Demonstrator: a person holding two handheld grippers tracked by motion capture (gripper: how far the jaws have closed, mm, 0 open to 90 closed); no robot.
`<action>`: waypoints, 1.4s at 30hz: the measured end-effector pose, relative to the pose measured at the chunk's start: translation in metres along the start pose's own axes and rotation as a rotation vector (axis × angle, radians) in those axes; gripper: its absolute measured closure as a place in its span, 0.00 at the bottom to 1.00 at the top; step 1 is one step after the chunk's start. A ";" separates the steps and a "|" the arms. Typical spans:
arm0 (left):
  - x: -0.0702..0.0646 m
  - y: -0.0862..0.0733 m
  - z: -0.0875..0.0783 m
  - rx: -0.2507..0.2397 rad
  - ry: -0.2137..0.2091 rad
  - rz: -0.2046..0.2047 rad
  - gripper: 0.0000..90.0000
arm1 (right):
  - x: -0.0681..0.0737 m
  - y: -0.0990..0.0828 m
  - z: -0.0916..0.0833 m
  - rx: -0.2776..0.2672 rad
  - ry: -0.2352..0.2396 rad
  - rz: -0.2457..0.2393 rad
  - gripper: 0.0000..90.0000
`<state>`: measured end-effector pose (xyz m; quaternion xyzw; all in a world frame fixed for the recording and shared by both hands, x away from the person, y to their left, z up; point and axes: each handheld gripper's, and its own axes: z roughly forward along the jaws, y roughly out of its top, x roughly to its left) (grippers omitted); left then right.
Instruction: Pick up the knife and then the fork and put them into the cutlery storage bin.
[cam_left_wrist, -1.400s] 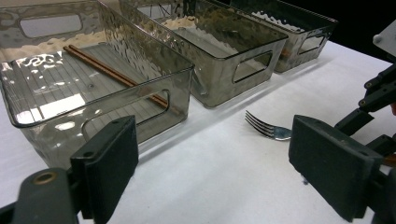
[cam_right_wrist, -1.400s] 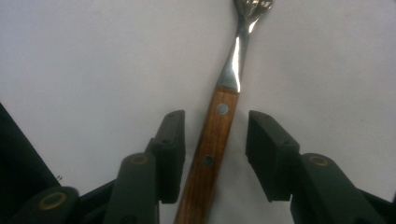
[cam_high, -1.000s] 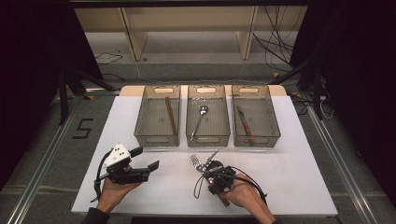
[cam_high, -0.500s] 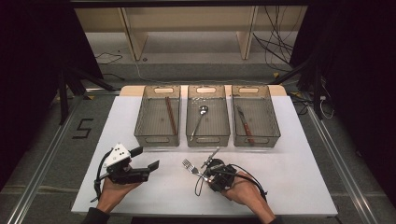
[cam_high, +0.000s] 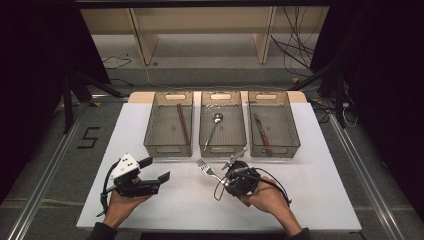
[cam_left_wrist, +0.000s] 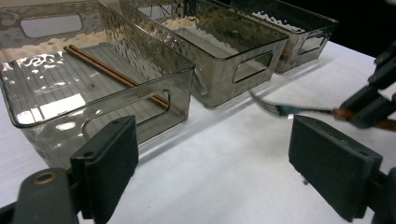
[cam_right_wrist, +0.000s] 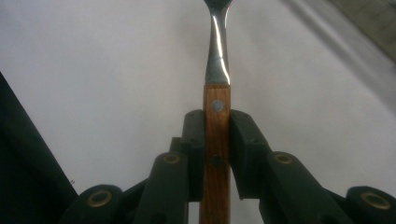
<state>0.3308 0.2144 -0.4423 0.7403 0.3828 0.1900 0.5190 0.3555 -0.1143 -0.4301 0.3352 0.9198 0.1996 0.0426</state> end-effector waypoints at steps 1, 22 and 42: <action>0.000 0.000 0.000 0.000 -0.001 0.000 0.17 | -0.002 0.000 -0.004 -0.016 0.000 0.010 0.86; 0.000 0.000 0.000 -0.008 -0.005 0.000 0.17 | -0.031 0.003 -0.029 -0.147 -0.009 0.068 0.86; 0.000 0.000 0.000 -0.016 -0.007 -0.009 0.17 | -0.055 0.001 -0.040 -0.225 -0.029 0.128 0.86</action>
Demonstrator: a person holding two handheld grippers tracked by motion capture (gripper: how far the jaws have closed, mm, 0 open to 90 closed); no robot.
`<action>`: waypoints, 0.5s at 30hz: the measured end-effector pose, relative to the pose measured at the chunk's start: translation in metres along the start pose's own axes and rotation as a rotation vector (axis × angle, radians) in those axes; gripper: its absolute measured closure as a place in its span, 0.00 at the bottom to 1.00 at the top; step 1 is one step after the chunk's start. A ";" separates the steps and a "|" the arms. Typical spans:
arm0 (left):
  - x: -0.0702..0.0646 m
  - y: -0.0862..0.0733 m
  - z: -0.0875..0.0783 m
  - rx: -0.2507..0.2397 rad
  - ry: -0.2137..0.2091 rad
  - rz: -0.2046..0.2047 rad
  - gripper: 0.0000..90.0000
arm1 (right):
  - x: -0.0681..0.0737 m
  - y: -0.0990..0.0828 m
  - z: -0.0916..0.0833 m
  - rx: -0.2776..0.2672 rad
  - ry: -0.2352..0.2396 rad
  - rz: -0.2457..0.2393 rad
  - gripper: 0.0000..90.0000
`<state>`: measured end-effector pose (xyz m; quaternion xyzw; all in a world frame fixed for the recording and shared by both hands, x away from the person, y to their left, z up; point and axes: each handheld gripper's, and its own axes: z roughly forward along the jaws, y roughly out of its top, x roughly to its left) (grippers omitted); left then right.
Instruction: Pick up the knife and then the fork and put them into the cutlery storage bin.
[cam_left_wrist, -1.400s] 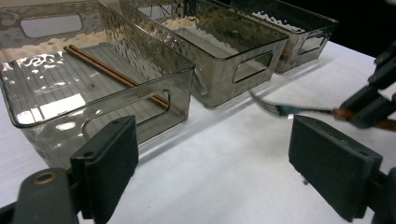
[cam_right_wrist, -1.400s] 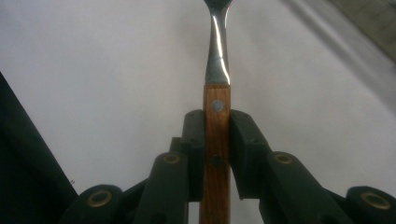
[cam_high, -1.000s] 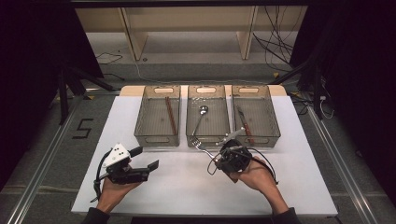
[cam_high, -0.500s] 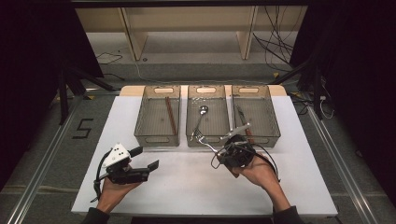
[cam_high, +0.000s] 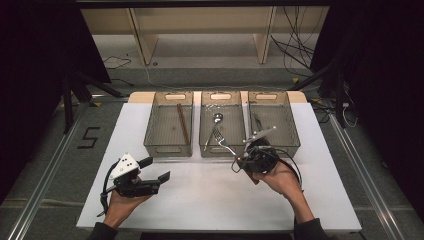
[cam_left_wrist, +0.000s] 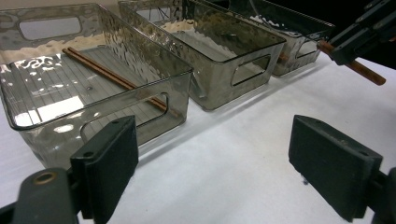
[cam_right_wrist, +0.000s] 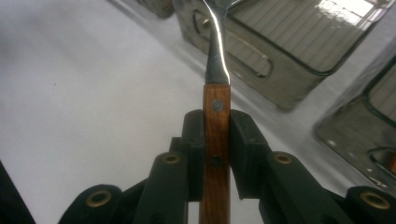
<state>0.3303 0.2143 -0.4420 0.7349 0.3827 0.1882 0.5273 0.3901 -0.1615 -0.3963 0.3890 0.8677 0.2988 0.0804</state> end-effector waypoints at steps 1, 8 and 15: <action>0.000 0.000 0.000 0.001 0.000 0.003 0.17 | -0.002 0.000 -0.001 -0.004 -0.002 0.005 0.86; 0.000 0.000 0.000 -0.005 -0.005 0.000 0.17 | -0.020 0.001 -0.015 -0.049 -0.030 0.050 0.86; 0.000 0.000 0.000 -0.010 -0.010 0.000 0.17 | -0.035 0.000 -0.023 -0.082 -0.055 0.091 0.86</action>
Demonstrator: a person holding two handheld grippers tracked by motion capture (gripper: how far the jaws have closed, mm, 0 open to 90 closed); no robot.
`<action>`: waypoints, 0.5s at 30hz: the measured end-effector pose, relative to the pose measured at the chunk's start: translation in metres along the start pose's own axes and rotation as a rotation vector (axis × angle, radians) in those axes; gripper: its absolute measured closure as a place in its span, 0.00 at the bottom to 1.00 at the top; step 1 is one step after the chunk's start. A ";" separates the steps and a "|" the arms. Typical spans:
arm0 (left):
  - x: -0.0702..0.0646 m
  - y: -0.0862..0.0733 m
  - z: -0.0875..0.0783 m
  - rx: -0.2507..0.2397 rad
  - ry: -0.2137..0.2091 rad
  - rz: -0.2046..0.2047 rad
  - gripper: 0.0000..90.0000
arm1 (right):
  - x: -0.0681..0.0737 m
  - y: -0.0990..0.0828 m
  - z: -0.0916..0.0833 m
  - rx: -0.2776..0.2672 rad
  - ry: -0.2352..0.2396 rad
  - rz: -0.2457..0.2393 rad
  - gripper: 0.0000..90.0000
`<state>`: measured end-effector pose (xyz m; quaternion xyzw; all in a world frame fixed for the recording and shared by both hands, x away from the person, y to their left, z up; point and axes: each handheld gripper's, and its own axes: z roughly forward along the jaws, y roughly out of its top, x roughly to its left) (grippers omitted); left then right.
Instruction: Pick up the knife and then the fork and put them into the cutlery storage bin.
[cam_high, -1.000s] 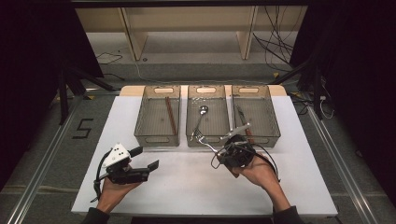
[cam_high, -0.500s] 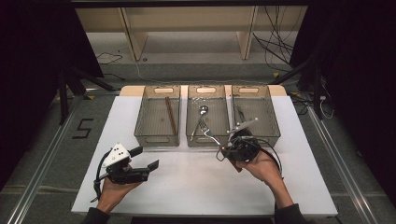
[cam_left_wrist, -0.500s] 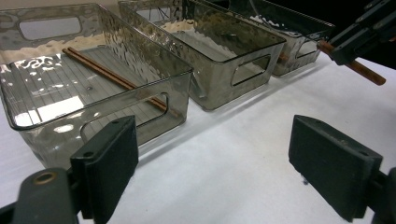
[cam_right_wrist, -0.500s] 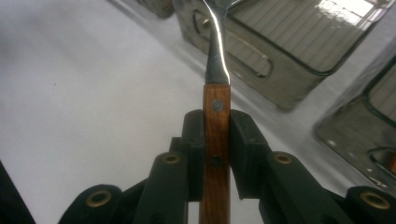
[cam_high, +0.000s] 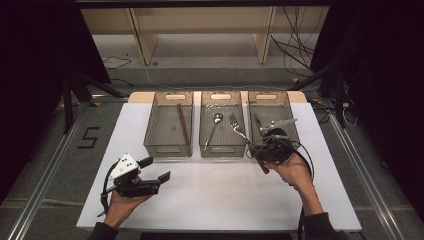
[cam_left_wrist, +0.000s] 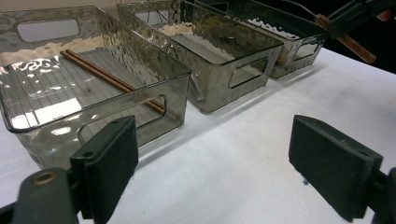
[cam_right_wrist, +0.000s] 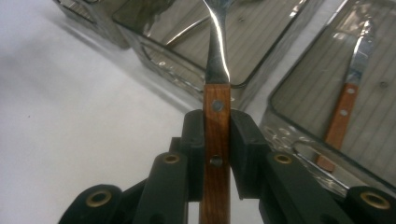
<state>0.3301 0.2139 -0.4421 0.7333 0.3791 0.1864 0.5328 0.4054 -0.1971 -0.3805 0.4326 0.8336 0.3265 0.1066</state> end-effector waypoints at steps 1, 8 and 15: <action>0.000 0.000 0.000 -0.002 0.000 -0.001 0.17 | -0.002 0.001 -0.001 -0.003 -0.004 0.001 0.86; 0.001 0.000 -0.001 -0.009 0.000 -0.005 0.17 | -0.015 0.007 -0.006 -0.019 -0.031 0.027 0.86; 0.001 0.000 -0.001 -0.010 0.000 -0.001 0.17 | -0.024 0.016 -0.010 -0.031 -0.052 0.043 0.86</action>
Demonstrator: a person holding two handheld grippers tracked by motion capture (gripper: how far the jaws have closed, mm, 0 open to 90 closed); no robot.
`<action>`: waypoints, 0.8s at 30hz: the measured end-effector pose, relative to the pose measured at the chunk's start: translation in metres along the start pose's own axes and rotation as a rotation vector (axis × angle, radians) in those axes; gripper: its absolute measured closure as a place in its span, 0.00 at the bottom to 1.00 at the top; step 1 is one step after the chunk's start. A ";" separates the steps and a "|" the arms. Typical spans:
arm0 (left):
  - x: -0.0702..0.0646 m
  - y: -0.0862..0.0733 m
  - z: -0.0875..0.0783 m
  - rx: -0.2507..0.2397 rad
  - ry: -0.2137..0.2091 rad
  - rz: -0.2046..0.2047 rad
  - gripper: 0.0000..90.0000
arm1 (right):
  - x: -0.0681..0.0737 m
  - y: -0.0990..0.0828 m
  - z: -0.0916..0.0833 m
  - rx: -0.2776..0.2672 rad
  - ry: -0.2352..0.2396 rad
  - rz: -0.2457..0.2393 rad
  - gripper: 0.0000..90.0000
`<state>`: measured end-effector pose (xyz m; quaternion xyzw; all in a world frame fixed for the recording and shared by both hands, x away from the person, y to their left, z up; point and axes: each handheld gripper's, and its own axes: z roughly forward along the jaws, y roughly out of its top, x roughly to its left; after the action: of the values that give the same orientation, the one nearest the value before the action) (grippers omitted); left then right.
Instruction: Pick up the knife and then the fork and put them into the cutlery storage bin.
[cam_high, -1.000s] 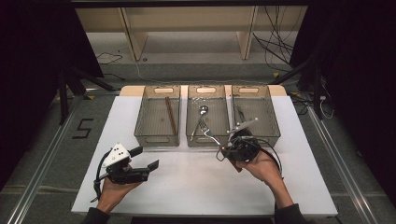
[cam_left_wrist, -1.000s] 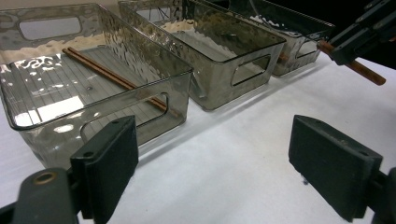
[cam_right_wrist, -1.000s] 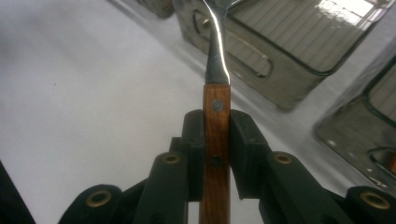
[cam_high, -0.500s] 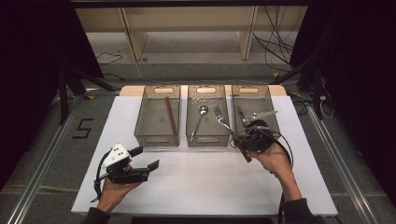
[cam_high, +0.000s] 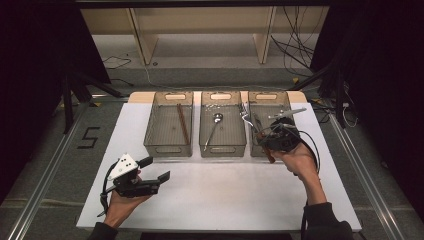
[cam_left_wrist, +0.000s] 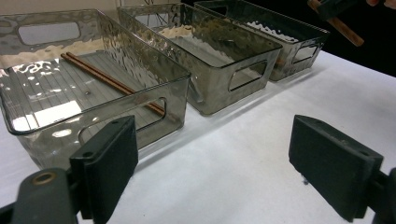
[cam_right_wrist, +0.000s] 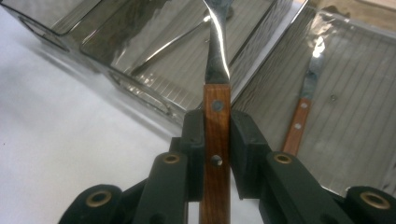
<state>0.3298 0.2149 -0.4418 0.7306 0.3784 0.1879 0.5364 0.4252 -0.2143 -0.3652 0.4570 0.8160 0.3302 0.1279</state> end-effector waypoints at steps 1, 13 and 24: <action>0.000 0.000 0.000 0.000 0.000 -0.002 0.17 | -0.002 0.001 -0.001 -0.004 -0.002 0.000 0.86; 0.000 0.000 -0.001 -0.003 0.002 0.000 0.17 | -0.024 0.018 0.000 -0.018 -0.048 0.041 0.86; 0.000 0.000 -0.001 -0.008 0.002 0.000 0.17 | -0.040 0.027 0.005 -0.022 -0.080 0.078 0.86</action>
<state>0.3293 0.2153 -0.4415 0.7283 0.3784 0.1902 0.5387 0.4683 -0.2356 -0.3549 0.4997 0.7882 0.3253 0.1522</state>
